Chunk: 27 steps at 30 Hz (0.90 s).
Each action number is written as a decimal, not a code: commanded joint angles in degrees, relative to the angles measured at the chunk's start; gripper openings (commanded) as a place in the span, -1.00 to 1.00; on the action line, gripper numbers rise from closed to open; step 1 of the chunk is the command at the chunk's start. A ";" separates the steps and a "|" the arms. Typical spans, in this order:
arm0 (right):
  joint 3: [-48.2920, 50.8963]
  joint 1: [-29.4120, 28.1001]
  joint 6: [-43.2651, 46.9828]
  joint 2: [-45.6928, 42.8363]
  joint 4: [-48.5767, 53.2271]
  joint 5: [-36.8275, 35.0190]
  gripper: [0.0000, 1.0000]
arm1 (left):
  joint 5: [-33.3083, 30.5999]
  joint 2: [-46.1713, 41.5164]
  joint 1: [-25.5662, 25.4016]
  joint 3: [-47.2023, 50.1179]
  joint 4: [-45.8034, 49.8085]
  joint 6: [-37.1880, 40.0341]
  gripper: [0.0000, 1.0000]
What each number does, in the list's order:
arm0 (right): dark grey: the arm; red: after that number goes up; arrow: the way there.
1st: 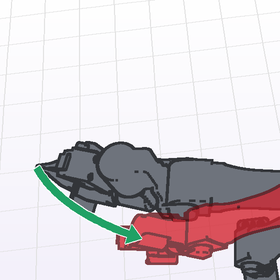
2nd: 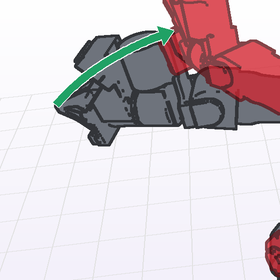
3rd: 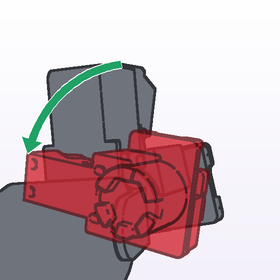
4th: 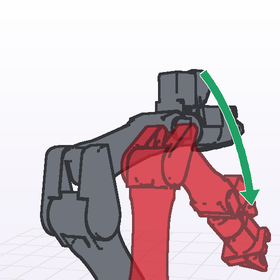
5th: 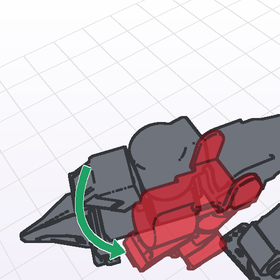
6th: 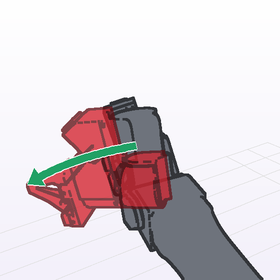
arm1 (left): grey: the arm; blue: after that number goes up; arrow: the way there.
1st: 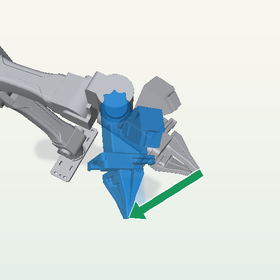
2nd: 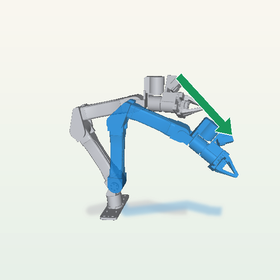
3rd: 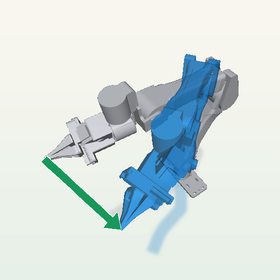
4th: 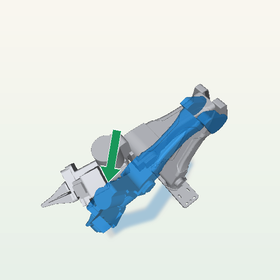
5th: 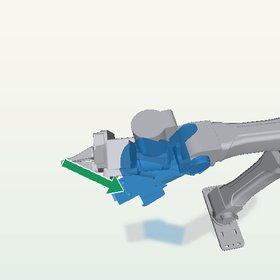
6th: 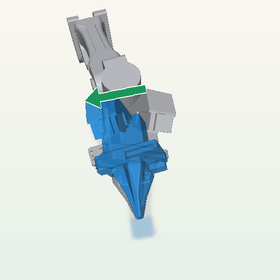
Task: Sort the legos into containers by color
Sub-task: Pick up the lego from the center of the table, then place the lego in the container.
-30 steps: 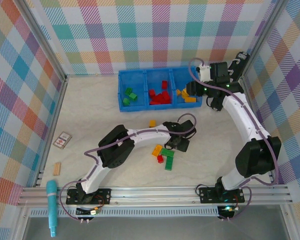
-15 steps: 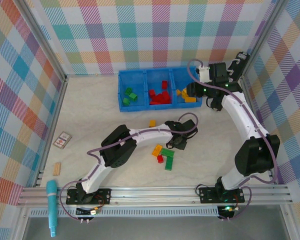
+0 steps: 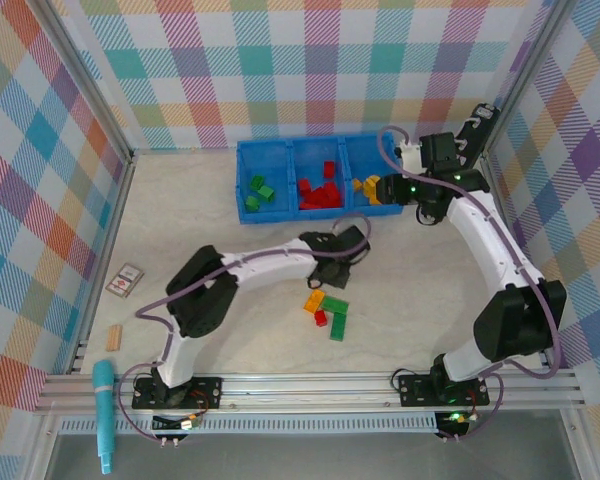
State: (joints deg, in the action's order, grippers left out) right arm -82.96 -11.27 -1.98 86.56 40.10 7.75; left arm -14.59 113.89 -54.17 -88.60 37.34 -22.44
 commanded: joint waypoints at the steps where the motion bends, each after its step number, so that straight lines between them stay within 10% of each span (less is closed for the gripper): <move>1: 2.10 -0.16 -3.31 -2.57 1.07 1.29 0.11 | -5.01 -7.24 5.20 -2.17 0.70 4.43 -0.58; 14: 21.82 -9.27 -28.08 -11.48 -0.79 3.41 0.09 | -11.97 0.47 20.27 -15.91 -13.60 16.67 -0.54; 27: 31.00 -24.20 -43.04 -14.41 1.73 -4.41 0.16 | -14.24 10.01 27.39 -21.47 -17.37 11.74 -0.47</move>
State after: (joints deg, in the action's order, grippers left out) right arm -53.23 -33.61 -40.07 74.52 40.58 6.17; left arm -27.14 123.31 -28.42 -107.57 20.86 -8.82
